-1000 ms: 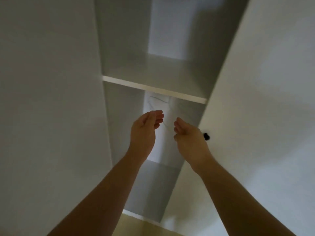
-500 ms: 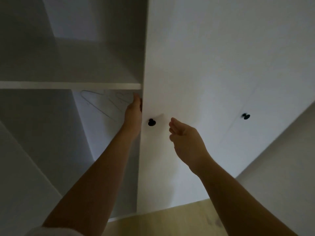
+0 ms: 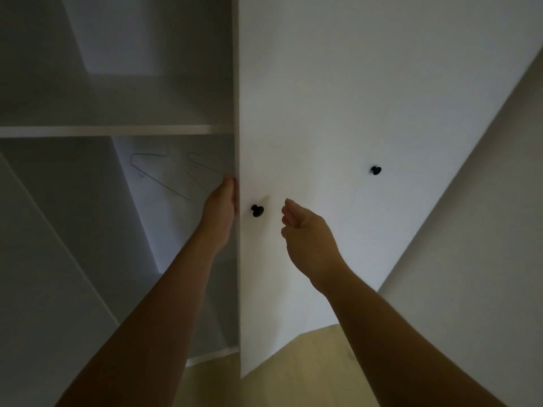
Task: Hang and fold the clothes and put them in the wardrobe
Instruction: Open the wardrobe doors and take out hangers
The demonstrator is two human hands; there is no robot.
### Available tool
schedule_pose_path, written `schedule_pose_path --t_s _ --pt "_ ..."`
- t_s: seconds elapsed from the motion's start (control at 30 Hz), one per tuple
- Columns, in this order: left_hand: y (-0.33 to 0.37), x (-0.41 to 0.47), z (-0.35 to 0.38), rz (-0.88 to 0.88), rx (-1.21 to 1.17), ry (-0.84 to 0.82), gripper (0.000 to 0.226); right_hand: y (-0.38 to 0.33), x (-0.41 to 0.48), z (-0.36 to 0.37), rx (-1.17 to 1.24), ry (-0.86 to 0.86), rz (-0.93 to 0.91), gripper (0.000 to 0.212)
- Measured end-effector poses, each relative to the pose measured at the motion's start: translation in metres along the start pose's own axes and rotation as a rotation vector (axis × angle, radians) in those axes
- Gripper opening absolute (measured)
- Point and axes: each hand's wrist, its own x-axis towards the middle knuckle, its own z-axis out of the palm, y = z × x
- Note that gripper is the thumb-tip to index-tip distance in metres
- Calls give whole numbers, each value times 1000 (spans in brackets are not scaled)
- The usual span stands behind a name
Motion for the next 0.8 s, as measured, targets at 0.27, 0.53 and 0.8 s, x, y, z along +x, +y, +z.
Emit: schedule_pose_path --t_s 0.27,0.53,0.8 --pt "2 -112 53 7 39 -205 42 24 -80 -42 -44 43 -82 59" --pt "-10 -179 140 -1 93 -450 46 55 -131 -114 -67 187 -83 60" --pt "-17 -203 228 -5 161 -642 50 81 -150 -193 -61 365 17 66"
